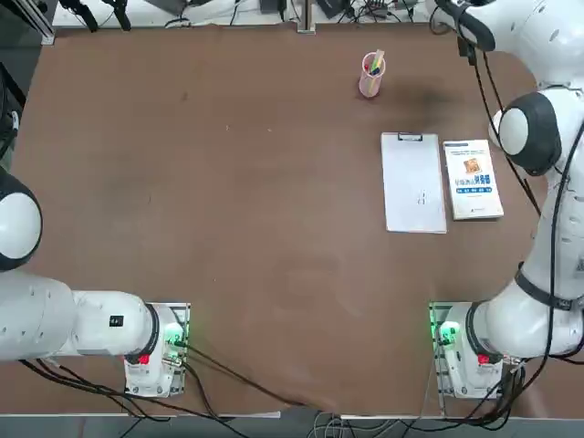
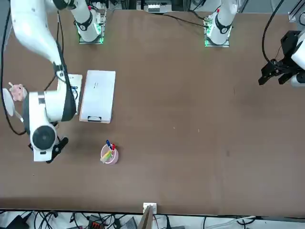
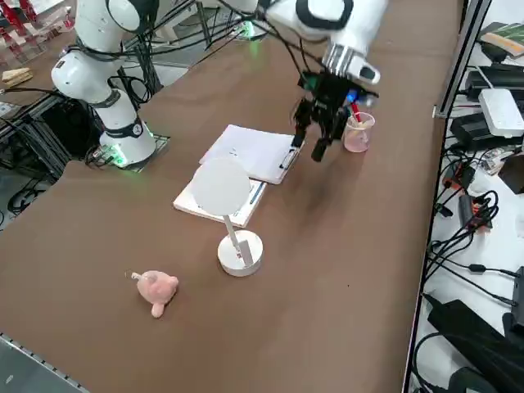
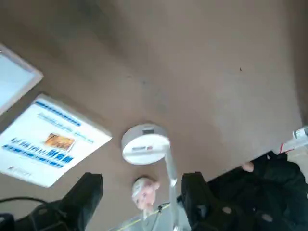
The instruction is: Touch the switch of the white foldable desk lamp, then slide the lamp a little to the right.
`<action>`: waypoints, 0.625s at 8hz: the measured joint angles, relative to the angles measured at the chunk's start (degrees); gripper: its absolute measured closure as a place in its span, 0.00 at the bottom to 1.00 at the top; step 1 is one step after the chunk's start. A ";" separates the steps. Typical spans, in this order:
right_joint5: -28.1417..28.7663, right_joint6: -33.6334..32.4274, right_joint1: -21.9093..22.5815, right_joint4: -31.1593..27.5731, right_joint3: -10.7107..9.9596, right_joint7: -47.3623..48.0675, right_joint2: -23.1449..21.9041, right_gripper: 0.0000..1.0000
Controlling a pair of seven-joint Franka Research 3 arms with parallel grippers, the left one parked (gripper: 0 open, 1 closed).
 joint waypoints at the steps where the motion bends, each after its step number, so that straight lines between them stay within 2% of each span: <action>1: 1.15 -4.45 0.80 0.13 0.02 1.65 -3.62 0.00; 3: 8.28 -9.56 0.81 -0.52 0.01 6.46 -10.98 0.00; 5: 19.27 -10.43 0.34 -3.89 -0.29 14.92 -18.83 0.00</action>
